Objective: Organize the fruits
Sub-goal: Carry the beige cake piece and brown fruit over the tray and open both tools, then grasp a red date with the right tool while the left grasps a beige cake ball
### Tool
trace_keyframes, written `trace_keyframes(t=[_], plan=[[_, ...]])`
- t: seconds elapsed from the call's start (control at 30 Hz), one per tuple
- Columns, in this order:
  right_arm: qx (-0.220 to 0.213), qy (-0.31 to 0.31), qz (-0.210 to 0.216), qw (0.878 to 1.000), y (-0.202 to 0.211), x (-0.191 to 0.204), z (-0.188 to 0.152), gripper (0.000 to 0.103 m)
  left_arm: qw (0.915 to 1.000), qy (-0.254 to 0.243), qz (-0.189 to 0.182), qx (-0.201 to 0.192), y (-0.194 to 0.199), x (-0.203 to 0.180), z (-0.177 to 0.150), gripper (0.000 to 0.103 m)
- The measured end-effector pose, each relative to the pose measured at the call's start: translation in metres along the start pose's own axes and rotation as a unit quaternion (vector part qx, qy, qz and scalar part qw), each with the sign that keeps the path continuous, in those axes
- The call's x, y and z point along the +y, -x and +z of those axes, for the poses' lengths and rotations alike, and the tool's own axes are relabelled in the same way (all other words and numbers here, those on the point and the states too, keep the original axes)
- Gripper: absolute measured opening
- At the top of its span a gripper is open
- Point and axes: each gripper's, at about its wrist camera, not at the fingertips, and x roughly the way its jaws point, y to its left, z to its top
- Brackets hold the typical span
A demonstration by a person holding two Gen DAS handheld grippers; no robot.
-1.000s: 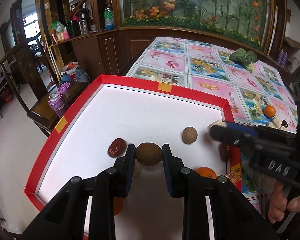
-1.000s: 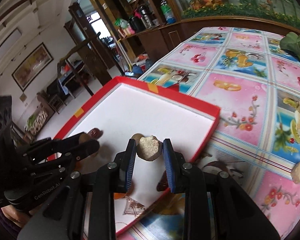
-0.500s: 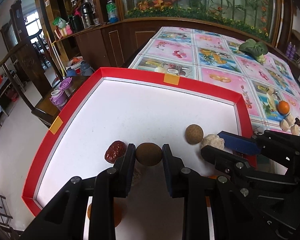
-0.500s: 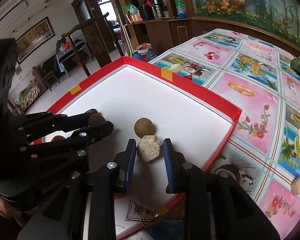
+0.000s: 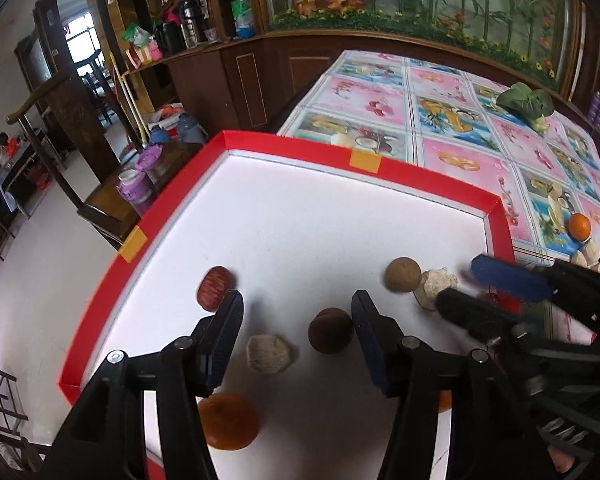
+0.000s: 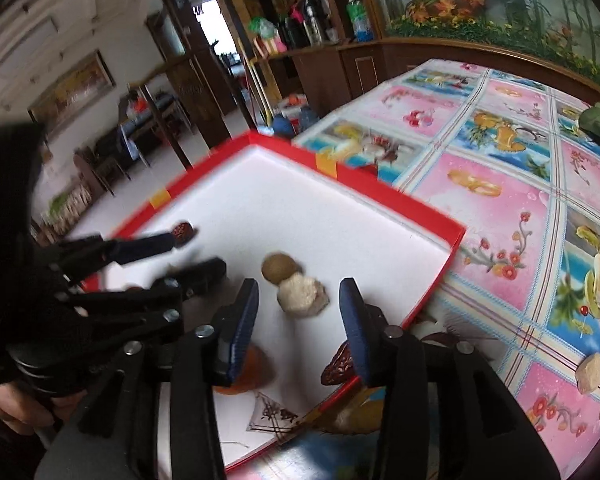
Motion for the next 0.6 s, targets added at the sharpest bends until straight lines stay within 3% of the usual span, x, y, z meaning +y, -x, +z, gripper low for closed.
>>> trace_keyframes(t=[0.13,0.3,0.6], plan=[[-0.038,-0.017,0.008,0.999,0.024,-0.010,0.004,0.048,0.9999,-0.011,-0.005,-0.010,0.011,-0.011,0.003,0.058],[-0.056,-0.037,-0.015,0.998,0.052,-0.039,0.002,0.049,0.9986,-0.041,-0.021,-0.027,0.031,-0.036,0.006,0.066],[-0.107,-0.140,-0.093,0.980,0.141,-0.145,-0.028,0.049,0.9904,-0.114,-0.073,-0.027,0.047,-0.107,0.002,0.071]])
